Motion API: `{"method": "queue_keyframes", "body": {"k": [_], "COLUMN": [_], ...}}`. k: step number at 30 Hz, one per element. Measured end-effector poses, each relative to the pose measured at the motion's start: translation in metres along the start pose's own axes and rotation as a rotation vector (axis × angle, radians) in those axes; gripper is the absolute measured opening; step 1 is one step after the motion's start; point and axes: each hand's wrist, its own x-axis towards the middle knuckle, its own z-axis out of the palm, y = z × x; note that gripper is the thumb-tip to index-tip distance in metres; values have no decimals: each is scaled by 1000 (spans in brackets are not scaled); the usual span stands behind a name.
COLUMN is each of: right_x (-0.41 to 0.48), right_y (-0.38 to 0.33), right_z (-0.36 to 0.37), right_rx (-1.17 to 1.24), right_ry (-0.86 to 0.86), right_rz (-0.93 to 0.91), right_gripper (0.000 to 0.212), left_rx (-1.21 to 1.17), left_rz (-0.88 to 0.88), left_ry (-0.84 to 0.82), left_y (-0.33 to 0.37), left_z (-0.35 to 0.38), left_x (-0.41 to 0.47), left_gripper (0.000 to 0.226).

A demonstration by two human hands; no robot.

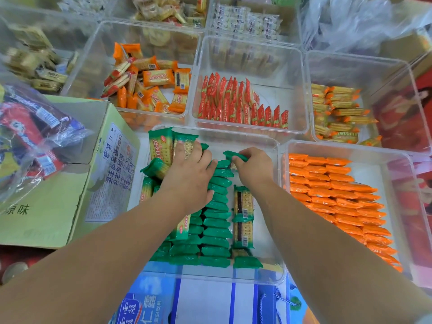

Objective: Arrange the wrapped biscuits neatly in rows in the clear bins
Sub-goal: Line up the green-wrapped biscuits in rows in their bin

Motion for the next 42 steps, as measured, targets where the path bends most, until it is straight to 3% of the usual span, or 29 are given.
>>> {"method": "queue_keyframes", "body": {"k": [5,8,14,18,20,23,25,27,31,38,42], "right_x": [-8,-14,-10,-9,-9,-19,-37,-55,-67,-77,-71], "right_y": [-8,-18,-18,-18,-20,-18,-11,-3,13,19,2], "right_z": [0,8,10,-6,-13,-21,-19,-16,-7,1,-25], "right_rx": [113,118,-52,-134,-173,-586,-886,-1031,-1193,-977,-867], "right_ry": [99,-5,-162,-352,-282,-155,-309,-474,-548,-532,-531], "right_rz": [-115,-163,-218,-277,-264,-277,-339,-399,-435,-284,-226], "right_gripper": [19,27,12,34,35,8,18,27,50,58,13], "left_rx": [27,25,3,66,97,104,99,91,83,91,101], "left_rz": [12,14,2,36,48,46,46,48,55,60,60], "left_ry": [-21,-5,24,18,-7,-10,-1,14,14,24,28], "left_y": [-3,-3,-3,-3,-2,-2,-3,-3,-4,-4,-3], "left_z": [2,4,8,12,14,15,16,15,13,13,15], "left_x": [1,1,-1,0,2,2,1,0,0,-1,0], "left_gripper": [79,80,82,82,82,82,82,83,84,83,83]}}
